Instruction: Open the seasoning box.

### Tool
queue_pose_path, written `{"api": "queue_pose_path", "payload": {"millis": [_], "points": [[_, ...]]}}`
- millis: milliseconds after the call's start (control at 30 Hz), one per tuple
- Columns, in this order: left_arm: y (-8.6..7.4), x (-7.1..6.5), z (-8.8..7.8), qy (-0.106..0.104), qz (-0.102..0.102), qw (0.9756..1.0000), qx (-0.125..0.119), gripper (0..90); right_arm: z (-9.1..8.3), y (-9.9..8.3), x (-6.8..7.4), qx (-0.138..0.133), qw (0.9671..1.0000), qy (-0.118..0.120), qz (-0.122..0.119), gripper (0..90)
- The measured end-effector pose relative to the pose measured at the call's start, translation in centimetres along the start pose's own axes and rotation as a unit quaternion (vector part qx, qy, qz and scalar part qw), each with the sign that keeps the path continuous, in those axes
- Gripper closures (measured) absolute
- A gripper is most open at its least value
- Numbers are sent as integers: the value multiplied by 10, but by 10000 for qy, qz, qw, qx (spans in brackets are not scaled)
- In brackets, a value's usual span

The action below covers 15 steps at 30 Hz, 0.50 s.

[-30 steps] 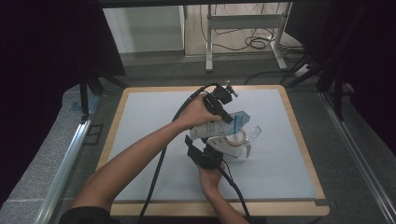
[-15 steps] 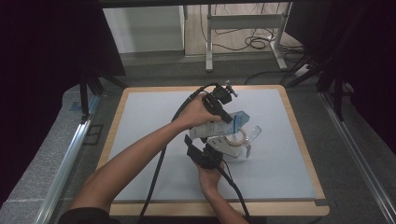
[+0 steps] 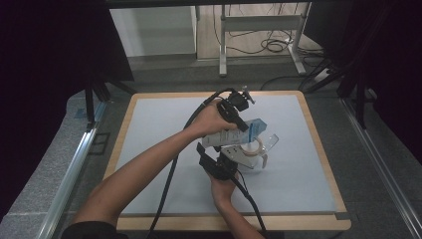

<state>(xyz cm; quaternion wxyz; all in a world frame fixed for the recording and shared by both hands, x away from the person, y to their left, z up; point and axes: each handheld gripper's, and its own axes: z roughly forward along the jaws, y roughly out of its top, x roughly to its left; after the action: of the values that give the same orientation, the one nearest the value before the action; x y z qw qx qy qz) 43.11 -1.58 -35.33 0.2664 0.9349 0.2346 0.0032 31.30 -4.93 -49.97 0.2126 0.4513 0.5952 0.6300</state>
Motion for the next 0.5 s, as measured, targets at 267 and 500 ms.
{"api": "queue_pose_path", "payload": {"millis": [267,500], "points": [[3,-1,1,17,21,10000,51,900,0,1,-1,-33,10000,-21,-10,421],[5,-3,2,42,33,10000,83,900,1,2,-1,-84,10000,-15,44,421]]}}
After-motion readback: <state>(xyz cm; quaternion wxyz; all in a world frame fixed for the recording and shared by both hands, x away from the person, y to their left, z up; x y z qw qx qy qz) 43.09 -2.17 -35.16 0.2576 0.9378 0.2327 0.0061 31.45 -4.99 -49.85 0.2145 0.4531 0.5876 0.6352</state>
